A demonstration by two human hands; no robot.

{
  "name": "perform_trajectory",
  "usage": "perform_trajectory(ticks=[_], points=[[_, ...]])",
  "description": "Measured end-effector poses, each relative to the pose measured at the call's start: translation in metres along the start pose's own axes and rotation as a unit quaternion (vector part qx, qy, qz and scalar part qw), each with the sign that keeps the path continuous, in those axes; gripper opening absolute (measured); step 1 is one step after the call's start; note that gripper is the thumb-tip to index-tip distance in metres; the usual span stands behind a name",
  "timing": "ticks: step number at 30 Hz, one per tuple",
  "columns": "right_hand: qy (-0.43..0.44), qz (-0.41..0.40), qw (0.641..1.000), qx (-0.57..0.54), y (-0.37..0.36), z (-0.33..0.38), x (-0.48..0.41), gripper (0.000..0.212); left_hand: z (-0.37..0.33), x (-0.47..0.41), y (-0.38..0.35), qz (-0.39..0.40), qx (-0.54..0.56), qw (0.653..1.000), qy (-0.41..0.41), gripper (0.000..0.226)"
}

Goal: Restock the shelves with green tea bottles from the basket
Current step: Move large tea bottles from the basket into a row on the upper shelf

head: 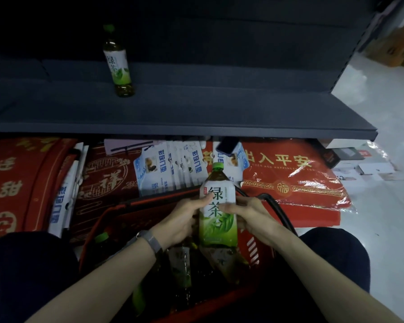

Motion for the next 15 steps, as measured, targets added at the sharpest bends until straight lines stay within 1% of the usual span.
perform_trajectory(ticks=[2, 4, 5, 8, 11, 15], points=[[-0.001, 0.036, 0.999, 0.005, -0.003, 0.007, 0.003, 0.052, -0.003, 0.001, 0.001, -0.021, -0.022, 0.999, -0.019, 0.043], [0.004, 0.055, 0.998, 0.033, -0.005, 0.017, 0.005, 0.057, -0.01, 0.003, 0.0, -0.033, -0.029, 0.998, -0.038, 0.038], [0.011, 0.058, 0.998, 0.038, -0.003, 0.022, 0.005, 0.055, -0.015, 0.004, -0.002, -0.034, -0.032, 0.998, -0.046, 0.035], [0.038, 0.041, 0.996, 0.064, 0.007, 0.043, 0.006, 0.048, -0.033, 0.007, -0.011, -0.027, -0.034, 0.996, -0.076, 0.031], [0.073, 0.018, 0.994, 0.085, 0.021, 0.077, 0.008, 0.051, -0.062, 0.01, -0.025, -0.018, -0.029, 0.992, -0.12, 0.028], [0.15, -0.023, 0.982, 0.114, 0.05, 0.146, 0.017, 0.042, -0.13, 0.02, -0.055, 0.007, -0.078, 0.977, -0.197, 0.03]])
Point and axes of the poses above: each hand's wrist, its own x-axis away from the middle knuckle, its own y-axis out of the back of the hand, z = x × y, the point moved 1 cm from there along -x, towards the middle knuckle, and after that the axes turned 5 degrees about x, right-handed, at the moved point
